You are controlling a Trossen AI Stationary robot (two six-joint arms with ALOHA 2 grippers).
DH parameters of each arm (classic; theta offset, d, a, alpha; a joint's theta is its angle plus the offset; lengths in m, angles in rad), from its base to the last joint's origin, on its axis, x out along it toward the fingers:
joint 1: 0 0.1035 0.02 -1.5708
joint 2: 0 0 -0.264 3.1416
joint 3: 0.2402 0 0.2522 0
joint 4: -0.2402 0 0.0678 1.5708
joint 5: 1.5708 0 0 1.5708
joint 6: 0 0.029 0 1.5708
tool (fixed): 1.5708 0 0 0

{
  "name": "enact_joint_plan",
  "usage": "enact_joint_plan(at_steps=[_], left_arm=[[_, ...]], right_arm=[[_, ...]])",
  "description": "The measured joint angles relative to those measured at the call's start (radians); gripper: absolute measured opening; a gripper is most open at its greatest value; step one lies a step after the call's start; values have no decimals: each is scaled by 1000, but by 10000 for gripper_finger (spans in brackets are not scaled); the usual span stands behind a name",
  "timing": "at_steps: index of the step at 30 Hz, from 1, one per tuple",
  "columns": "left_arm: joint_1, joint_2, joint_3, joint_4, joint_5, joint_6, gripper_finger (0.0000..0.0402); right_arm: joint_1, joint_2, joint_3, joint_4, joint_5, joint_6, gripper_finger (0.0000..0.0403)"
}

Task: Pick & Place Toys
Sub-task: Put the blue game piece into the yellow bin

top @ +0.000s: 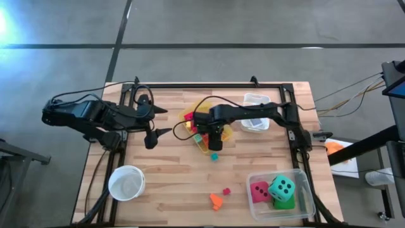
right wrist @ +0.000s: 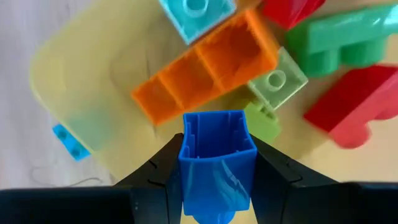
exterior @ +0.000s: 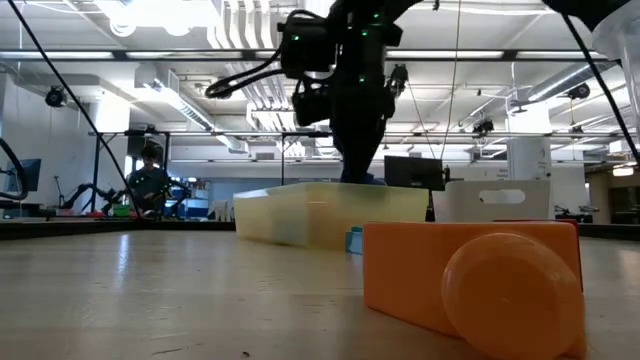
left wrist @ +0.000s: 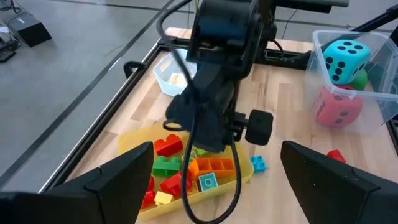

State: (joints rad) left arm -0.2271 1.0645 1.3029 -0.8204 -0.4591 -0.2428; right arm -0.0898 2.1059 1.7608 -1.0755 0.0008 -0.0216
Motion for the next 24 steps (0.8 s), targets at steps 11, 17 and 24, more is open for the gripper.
enact_joint_plan(at_steps=[11,17,24], left_arm=[[0,0,0,-11,0,2,351],[0,0,0,-11,0,2,351],[0,0,0,-11,0,2,351]], right_arm=[[-3,110,115,-99,-9,-16,123],[-3,116,65,-93,-10,-23,123],[-2,115,30,-85,-9,-18,123]])
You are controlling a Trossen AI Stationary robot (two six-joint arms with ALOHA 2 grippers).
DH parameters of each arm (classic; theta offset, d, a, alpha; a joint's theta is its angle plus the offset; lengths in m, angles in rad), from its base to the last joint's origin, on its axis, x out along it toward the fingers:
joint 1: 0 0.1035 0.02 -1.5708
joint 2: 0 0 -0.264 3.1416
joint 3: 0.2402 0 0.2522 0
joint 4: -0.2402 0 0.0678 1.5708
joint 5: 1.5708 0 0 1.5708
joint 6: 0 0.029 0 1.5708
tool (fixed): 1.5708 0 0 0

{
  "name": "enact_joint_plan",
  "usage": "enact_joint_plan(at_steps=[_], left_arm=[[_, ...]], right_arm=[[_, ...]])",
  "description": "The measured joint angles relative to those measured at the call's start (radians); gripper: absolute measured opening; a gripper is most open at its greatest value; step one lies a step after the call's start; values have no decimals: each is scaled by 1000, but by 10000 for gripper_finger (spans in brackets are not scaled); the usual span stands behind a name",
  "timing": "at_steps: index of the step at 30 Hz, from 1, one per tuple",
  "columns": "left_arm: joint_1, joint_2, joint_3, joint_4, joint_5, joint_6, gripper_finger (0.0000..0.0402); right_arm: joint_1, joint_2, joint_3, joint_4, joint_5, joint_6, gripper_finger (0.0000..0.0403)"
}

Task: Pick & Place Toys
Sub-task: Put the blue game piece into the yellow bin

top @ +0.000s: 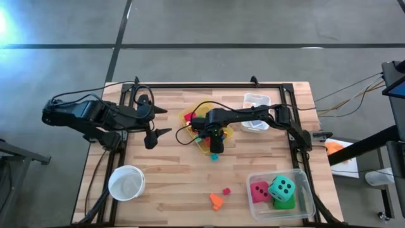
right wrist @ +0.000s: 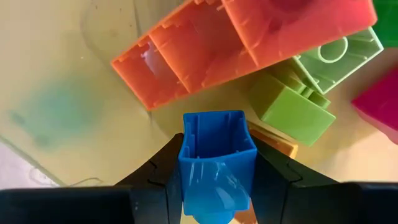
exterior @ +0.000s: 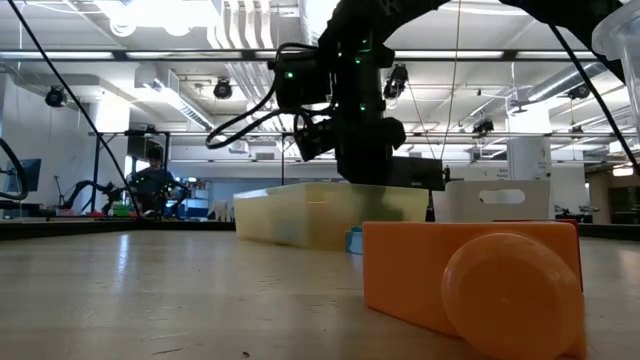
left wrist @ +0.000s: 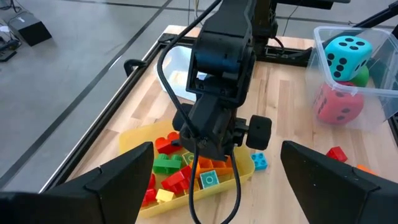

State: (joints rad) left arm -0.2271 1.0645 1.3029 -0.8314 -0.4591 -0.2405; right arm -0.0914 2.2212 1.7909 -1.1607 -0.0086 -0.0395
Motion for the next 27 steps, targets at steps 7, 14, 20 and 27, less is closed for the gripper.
enact_joint_plan(at_steps=[7,14,20,27], left_arm=[[0,0,0,0,0,0,351],[0,0,0,0,0,0,351],[0,0,0,0,0,0,351],[0,0,0,0,0,-1,351]], right_arm=[[-1,0,-2,3,0,2,123],[-1,0,-3,7,-2,-1,123],[-2,0,-3,15,-43,14,124],[-2,0,-3,15,-45,67,252]])
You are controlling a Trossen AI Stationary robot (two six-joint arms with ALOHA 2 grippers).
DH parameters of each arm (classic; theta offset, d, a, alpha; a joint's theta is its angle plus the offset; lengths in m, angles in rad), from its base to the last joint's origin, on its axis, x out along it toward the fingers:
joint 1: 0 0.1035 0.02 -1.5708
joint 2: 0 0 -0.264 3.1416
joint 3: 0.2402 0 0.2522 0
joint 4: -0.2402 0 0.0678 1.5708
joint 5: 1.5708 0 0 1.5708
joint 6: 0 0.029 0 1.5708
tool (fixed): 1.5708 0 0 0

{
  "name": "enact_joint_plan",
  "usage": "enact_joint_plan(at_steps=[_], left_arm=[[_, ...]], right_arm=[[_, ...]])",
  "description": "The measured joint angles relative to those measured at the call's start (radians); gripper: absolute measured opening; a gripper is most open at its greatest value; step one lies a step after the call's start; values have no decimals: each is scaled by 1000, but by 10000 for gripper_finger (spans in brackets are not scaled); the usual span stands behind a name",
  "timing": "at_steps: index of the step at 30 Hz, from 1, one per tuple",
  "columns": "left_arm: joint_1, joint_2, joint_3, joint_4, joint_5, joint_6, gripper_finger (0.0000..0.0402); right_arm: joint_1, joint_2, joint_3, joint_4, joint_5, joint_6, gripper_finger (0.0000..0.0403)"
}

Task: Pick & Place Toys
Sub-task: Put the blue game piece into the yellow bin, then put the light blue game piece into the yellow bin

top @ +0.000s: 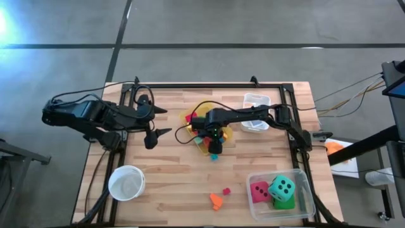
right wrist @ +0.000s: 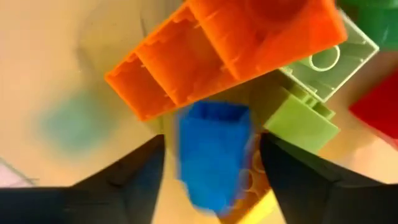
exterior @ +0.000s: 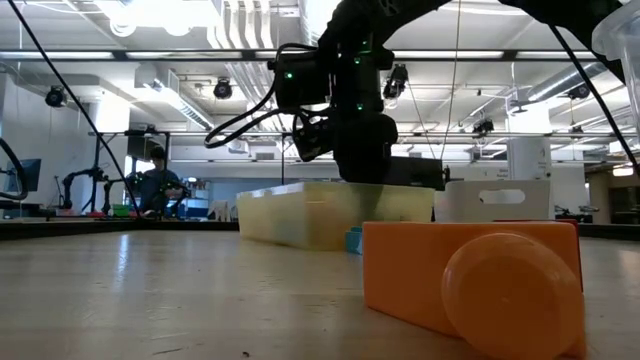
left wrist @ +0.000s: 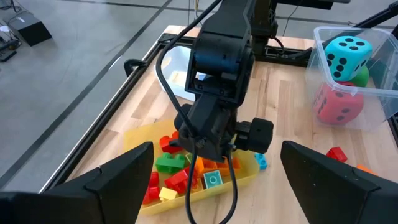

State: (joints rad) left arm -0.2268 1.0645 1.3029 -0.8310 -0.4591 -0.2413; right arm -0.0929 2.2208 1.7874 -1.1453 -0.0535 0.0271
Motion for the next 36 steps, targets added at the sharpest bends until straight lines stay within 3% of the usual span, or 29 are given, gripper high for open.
enact_joint_plan(at_steps=[7,14,22,29,36], left_arm=[[0,0,0,0,0,0,351],[0,0,0,0,0,0,351],[0,0,0,0,0,0,351],[0,0,0,0,1,-1,351],[0,0,0,-4,2,-2,351]], right_arm=[[1,-2,0,1,0,23,333],[7,-25,0,0,1,85,346],[51,-113,10,-5,3,356,347],[145,-190,4,-28,29,720,347],[257,-182,-14,-17,30,979,347]])
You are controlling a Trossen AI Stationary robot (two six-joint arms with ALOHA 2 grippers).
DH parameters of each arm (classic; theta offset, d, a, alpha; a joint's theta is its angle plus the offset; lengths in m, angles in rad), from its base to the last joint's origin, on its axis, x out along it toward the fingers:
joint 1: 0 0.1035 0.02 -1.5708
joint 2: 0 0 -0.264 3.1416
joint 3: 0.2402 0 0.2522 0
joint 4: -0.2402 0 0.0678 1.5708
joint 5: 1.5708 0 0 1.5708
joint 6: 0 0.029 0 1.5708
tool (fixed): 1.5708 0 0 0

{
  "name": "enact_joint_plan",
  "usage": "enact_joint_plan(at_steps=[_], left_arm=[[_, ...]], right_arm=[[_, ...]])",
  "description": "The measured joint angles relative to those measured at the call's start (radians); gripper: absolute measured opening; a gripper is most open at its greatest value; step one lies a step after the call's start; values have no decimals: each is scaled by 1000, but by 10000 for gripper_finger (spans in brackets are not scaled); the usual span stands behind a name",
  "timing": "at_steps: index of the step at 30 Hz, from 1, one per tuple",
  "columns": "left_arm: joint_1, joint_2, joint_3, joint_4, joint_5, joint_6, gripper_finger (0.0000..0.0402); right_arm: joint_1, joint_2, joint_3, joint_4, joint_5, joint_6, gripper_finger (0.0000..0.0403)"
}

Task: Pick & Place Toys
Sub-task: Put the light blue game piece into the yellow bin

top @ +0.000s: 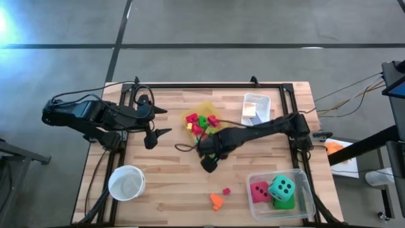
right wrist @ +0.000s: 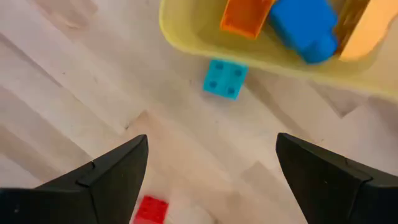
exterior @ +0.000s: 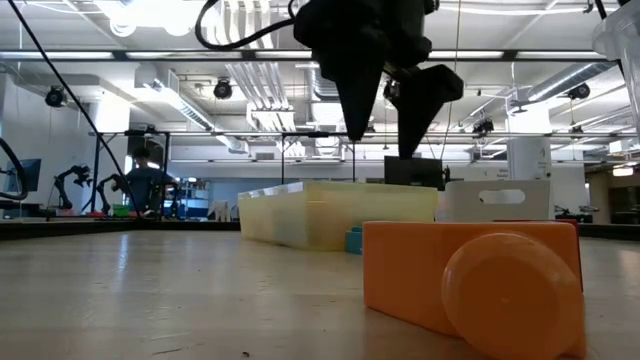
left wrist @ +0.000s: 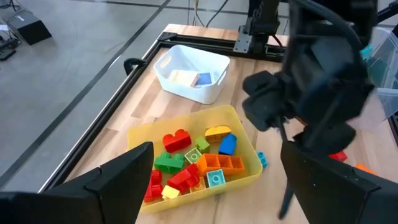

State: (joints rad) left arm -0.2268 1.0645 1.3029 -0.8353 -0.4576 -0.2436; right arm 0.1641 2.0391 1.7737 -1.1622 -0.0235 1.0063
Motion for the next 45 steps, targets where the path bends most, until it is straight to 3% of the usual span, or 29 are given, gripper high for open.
enact_joint_plan(at_steps=[6,13,20,37,41,45], left_arm=[[0,0,0,0,9,-1,351],[0,0,0,-5,13,-23,351],[0,0,0,-10,13,-24,351],[0,0,0,-13,13,-24,351],[0,0,0,-22,14,-24,351],[0,0,0,-23,14,-24,351]], right_arm=[[53,21,-28,53,70,145,347],[58,69,-38,138,75,184,347],[48,140,-40,157,77,165,347],[-12,150,-103,180,77,104,344],[-14,150,-123,191,78,103,309],[-18,148,-150,246,82,92,242]])
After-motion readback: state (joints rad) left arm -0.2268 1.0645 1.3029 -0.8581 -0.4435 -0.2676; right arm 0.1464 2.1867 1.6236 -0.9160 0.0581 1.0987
